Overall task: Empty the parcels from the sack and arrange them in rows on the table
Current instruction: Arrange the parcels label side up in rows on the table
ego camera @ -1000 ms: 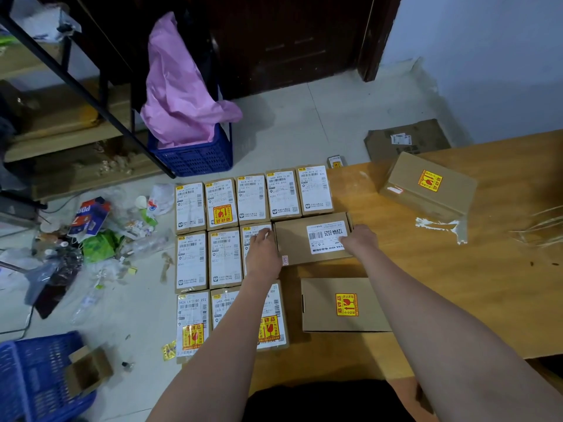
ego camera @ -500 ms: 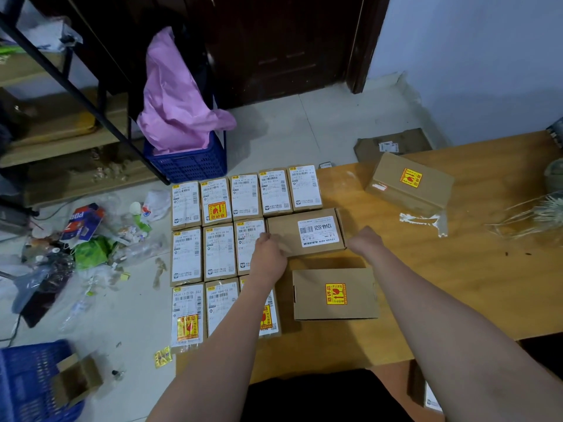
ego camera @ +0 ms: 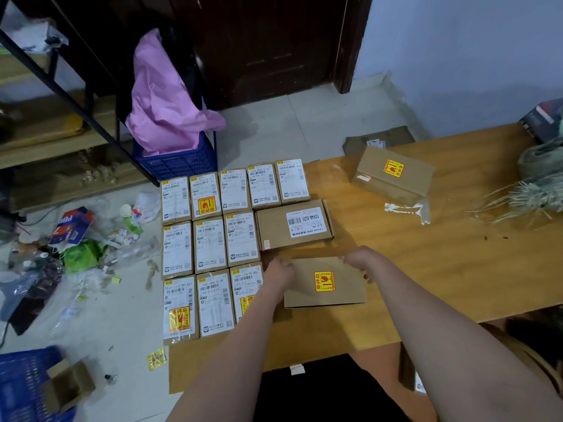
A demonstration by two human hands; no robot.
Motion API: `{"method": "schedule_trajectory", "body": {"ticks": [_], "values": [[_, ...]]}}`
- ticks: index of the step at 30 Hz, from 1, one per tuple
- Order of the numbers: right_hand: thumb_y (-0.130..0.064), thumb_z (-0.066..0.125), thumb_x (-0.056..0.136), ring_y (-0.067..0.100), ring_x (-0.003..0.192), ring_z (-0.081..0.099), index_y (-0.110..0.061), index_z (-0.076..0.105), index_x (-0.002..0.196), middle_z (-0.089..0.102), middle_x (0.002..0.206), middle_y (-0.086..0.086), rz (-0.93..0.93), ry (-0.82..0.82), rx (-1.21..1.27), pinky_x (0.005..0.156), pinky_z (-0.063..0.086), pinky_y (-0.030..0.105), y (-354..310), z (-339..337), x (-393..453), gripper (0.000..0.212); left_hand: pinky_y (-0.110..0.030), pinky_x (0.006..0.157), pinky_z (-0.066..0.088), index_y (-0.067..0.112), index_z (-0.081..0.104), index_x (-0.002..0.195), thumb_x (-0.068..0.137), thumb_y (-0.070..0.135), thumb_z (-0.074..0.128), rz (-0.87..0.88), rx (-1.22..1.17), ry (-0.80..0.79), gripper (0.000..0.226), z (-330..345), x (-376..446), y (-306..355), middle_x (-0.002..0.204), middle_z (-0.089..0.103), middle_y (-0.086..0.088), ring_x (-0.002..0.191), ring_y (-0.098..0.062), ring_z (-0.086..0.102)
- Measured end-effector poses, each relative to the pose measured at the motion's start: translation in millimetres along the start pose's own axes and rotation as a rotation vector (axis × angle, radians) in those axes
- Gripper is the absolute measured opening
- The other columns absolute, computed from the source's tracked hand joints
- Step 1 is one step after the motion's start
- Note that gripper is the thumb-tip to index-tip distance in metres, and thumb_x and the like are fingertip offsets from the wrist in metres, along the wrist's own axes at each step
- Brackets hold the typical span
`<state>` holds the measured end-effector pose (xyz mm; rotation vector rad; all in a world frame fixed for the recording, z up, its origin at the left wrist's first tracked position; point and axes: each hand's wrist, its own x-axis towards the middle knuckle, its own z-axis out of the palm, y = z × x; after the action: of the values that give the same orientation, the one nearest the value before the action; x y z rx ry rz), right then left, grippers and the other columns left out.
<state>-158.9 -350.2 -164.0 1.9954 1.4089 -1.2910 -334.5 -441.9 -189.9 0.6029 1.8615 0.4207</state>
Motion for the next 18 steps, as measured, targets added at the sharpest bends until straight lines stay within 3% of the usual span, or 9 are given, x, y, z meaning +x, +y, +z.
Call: {"method": "schedule_trajectory", "body": {"ticks": [6,9,13,18], "values": [[-0.029,0.058,0.093,0.034,0.118,0.057,-0.009,0.055,0.12,0.057,0.132,0.016,0.061,-0.085,0.162,0.098,0.047,0.042,15.2,9.5,8.8,0.034,-0.042,0.105,0.041,0.016,0.027,0.149,0.096,0.019,0.044,-0.067,-0.065,-0.043,0.055,8.1,-5.5,-2.3,0.141,0.045,-0.011,0.125,-0.032,0.044],[-0.027,0.063,0.089,0.033,0.107,0.063,-0.006,0.056,0.12,0.063,0.118,0.016,0.081,-0.111,0.201,0.095,0.052,0.046,19.1,7.4,9.4,0.037,-0.043,0.106,0.042,0.014,0.026,0.149,0.097,0.019,0.046,-0.089,-0.085,-0.041,0.056,9.3,-7.2,-0.9,0.141,0.044,-0.012,0.126,-0.032,0.044],[-0.022,0.061,0.093,0.026,0.091,0.061,-0.009,0.053,0.098,0.059,0.09,0.01,0.08,-0.15,0.194,0.08,0.051,0.035,18.9,-12.3,-7.8,0.016,-0.047,0.106,0.044,0.013,0.026,0.149,0.094,0.021,0.05,-0.075,-0.088,-0.022,0.06,7.5,-6.6,0.4,0.141,0.045,-0.013,0.125,-0.033,0.046],[-0.033,0.074,0.085,0.018,0.075,0.051,-0.011,0.055,0.106,0.054,0.086,0.005,0.06,-0.193,0.197,0.073,0.044,0.033,21.4,-46.7,-14.3,0.036,-0.048,0.107,0.043,0.016,0.019,0.154,0.097,0.015,0.047,-0.043,-0.135,-0.012,0.063,-0.4,-14.8,8.6,0.149,0.037,-0.011,0.131,-0.034,0.042]]}}
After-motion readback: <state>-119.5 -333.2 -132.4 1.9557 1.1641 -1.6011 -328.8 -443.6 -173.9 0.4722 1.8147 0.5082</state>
